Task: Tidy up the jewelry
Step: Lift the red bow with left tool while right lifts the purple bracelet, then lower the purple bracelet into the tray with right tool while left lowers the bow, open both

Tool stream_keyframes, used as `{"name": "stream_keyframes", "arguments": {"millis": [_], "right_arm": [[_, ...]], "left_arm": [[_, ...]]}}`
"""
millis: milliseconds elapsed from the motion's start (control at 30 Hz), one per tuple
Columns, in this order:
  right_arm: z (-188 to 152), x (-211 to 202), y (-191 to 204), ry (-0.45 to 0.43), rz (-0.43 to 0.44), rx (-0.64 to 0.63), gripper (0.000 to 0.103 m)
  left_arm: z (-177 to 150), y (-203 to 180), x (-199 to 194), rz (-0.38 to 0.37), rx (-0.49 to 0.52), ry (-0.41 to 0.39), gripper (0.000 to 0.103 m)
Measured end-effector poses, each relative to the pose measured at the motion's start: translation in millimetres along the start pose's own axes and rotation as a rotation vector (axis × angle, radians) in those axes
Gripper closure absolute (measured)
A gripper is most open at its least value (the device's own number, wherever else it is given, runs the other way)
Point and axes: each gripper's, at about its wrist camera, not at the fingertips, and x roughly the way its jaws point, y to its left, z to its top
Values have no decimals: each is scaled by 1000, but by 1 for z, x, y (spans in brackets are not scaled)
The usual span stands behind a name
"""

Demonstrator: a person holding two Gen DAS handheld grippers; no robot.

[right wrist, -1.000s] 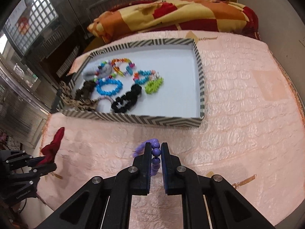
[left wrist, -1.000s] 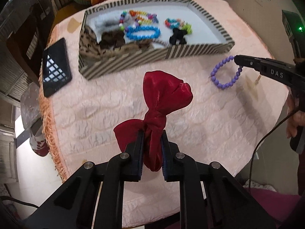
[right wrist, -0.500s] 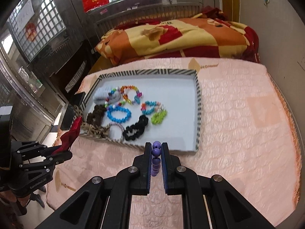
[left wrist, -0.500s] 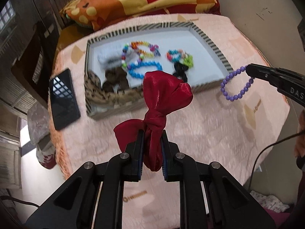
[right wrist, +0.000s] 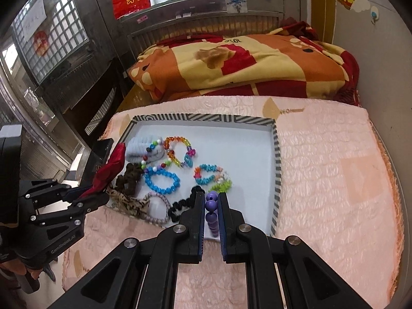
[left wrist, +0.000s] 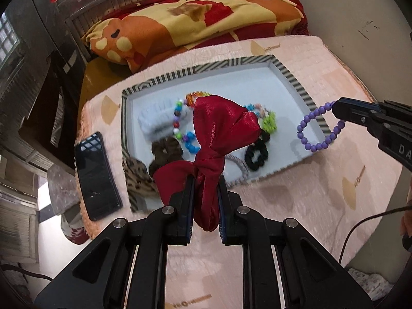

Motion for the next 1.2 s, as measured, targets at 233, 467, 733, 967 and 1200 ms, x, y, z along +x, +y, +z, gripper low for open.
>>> {"name": "stream_keyframes", "arguments": {"millis": [233, 467, 733, 967, 1200], "right_arm": [[8, 23, 1, 33, 3, 10, 94], [10, 43, 7, 70, 19, 15, 94], [14, 60, 7, 98, 33, 35, 94], [5, 93, -27, 182, -64, 104, 94], [-3, 116, -50, 230, -108, 145, 94]], "left_arm": [[20, 9, 12, 26, -1, -4, 89], [35, 14, 24, 32, -4, 1, 89], [52, 16, 39, 35, 0, 8, 89], [66, 15, 57, 42, 12, 23, 89], [83, 7, 75, 34, 31, 42, 89]]}}
